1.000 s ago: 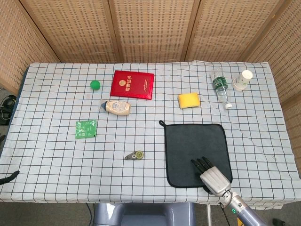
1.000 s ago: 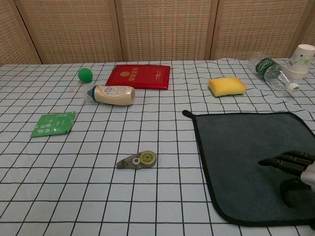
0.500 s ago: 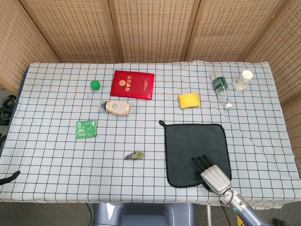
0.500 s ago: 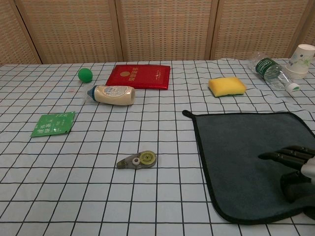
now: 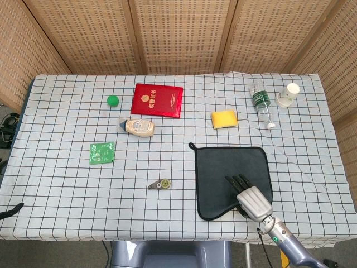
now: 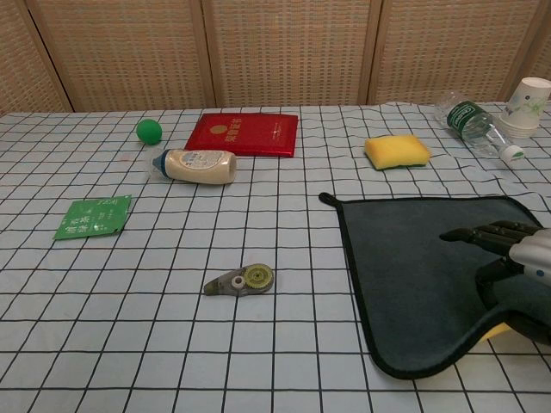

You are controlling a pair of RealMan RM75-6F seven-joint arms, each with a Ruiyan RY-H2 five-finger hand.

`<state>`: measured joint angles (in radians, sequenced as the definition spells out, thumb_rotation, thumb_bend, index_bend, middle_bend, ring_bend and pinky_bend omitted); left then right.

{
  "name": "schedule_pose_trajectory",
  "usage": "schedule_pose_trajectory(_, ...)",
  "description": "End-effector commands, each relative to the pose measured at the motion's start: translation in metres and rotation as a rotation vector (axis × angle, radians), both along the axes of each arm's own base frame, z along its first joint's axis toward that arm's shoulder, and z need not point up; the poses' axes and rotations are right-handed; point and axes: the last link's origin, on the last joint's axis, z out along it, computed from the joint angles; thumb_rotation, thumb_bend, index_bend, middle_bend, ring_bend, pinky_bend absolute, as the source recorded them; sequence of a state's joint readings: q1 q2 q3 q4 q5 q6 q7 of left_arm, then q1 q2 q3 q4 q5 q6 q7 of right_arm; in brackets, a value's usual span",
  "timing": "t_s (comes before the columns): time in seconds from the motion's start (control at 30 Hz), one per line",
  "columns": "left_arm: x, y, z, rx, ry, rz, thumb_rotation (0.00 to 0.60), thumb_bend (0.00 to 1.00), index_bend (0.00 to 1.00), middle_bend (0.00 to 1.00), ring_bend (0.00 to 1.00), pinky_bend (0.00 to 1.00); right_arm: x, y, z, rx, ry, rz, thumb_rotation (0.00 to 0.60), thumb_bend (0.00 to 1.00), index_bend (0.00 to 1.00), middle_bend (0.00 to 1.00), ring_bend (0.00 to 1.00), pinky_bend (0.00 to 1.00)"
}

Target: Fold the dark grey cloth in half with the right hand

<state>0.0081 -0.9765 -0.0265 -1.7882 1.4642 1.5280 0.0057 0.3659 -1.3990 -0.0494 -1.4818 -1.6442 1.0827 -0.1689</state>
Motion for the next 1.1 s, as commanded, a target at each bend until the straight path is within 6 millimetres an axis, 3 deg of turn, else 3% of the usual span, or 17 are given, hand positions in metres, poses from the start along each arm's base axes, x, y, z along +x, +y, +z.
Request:
schedule_pose_trajectory(0.03,-0.001,0.001,0.0,-0.002,0.0,0.002,0.6,0.0,0.0,0.0,0.0,0.0,0.007,-0.015,0.0,-0.013,-0.004,-0.016,0.6,0.67,0.61,0.03,0.0,0.0)
schedule_pose_trajectory(0.53,-0.009,0.01,0.0,-0.006,-0.016,0.04,0.6,0.0,0.0,0.0,0.0,0.0,0.038,-0.092,0.0,-0.095,-0.028,-0.132,0.6,0.67,0.64,0.04,0.0,0.0)
schedule_pose_trajectory(1.1,-0.017,0.019,-0.002,-0.02,-0.015,0.08,0.6,0.0,0.0,0.0,0.0,0.0,0.04,-0.143,-0.014,-0.149,0.036,-0.221,0.6,0.67,0.66,0.05,0.0,0.0)
